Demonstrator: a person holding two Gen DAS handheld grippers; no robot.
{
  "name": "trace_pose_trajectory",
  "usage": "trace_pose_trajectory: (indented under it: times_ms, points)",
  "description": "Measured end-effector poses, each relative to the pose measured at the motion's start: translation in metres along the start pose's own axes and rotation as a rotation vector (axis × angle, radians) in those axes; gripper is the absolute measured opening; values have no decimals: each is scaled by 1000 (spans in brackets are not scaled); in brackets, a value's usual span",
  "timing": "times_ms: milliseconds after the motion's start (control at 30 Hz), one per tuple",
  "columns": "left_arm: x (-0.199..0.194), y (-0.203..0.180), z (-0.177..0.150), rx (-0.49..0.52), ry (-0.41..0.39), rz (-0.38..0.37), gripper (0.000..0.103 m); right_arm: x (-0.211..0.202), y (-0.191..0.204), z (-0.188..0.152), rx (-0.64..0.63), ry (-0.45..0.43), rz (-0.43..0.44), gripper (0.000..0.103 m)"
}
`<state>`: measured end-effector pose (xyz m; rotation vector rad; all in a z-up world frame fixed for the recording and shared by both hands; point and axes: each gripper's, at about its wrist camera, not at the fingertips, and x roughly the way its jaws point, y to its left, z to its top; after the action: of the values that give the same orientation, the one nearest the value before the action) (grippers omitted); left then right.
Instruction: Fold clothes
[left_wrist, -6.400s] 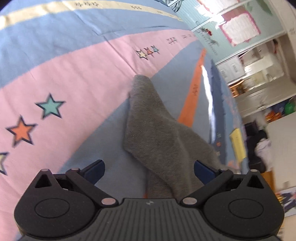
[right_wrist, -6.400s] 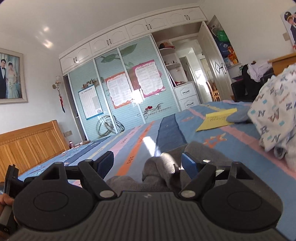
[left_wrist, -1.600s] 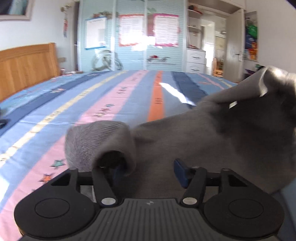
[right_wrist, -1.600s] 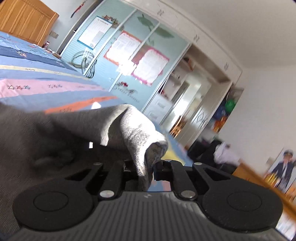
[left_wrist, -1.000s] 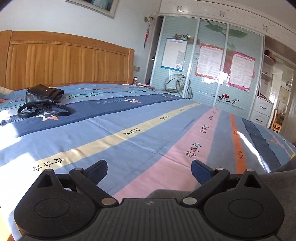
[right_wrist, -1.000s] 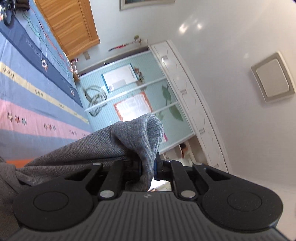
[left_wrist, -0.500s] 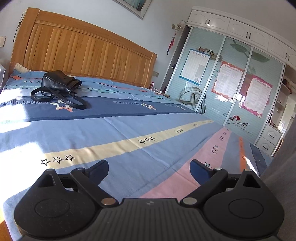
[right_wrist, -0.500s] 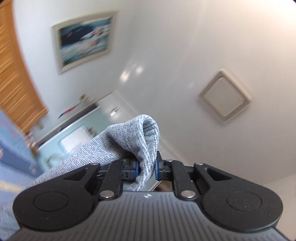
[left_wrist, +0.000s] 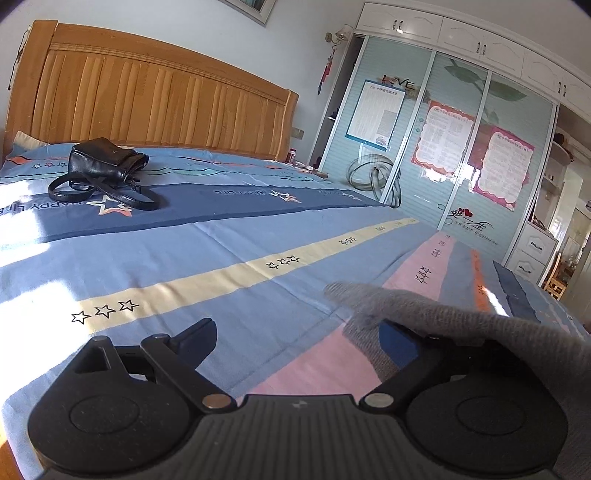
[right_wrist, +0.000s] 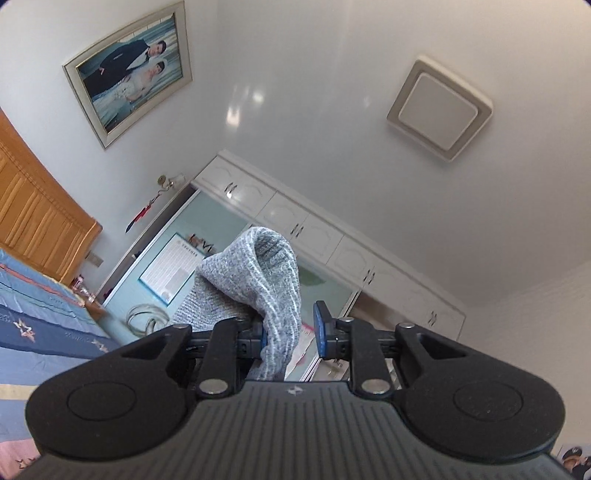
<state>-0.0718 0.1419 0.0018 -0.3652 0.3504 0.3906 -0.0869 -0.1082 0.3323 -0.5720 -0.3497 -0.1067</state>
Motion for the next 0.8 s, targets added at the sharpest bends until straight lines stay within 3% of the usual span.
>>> trace_pose_trajectory:
  times_ms: [200,300,433,500,567,667,800]
  points:
    - [-4,-6,0,9,-46,-21,95,20,55,-69,139,140,96,24]
    - [-5,-15,-2,51,-58,-36,96,22,96,-110,131,253,223,24]
    - [2,-21,-6,78,-25,-43,96,15,156,-178,27,547,460,26]
    - [6,-21,-7,75,-7,-44,96,-6,179,-218,8,702,570,26]
    - [9,-21,-8,80,8,-44,96,-37,195,-250,-34,804,653,26]
    - [11,-24,-12,101,20,-45,96,-85,194,-280,45,889,697,27]
    - [7,-35,-18,145,13,-93,96,-126,171,-287,273,881,674,47]
